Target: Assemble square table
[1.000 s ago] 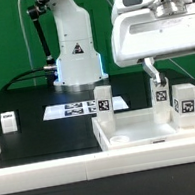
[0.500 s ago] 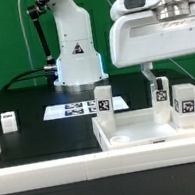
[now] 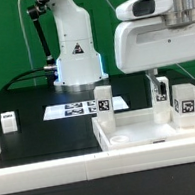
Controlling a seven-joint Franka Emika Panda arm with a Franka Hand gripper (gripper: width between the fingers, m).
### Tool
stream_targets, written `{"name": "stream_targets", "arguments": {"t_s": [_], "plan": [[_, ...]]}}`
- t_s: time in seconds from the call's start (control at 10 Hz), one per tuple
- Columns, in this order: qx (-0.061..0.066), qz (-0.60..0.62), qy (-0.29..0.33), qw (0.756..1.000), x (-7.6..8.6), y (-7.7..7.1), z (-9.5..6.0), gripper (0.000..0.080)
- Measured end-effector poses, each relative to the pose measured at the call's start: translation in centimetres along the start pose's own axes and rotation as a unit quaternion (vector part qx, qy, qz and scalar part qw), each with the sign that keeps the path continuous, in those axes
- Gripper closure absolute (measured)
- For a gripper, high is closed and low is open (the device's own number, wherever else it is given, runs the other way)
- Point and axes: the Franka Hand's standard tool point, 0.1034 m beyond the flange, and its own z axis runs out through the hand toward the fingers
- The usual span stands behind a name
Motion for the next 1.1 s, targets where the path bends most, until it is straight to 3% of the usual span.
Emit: {"name": "stream_targets", "arguments": {"t_s": [0.5, 0.7, 0.8, 0.9, 1.1], "plan": [[-0.001, 0.005, 0.002, 1.000, 0.27, 0.40, 0.43, 0.0150], [-0.001, 0.006, 0.002, 1.000, 0.28, 0.51, 0.45, 0.0374], [-0.001, 0.017, 0.002, 1.000, 0.27, 0.51, 0.46, 0.0374], [-0.001, 0.022, 0.002, 1.000, 0.27, 0.51, 0.45, 0.0512], [-0.001, 0.083, 0.002, 0.997, 0.26, 0.49, 0.47, 0.0512]]}}
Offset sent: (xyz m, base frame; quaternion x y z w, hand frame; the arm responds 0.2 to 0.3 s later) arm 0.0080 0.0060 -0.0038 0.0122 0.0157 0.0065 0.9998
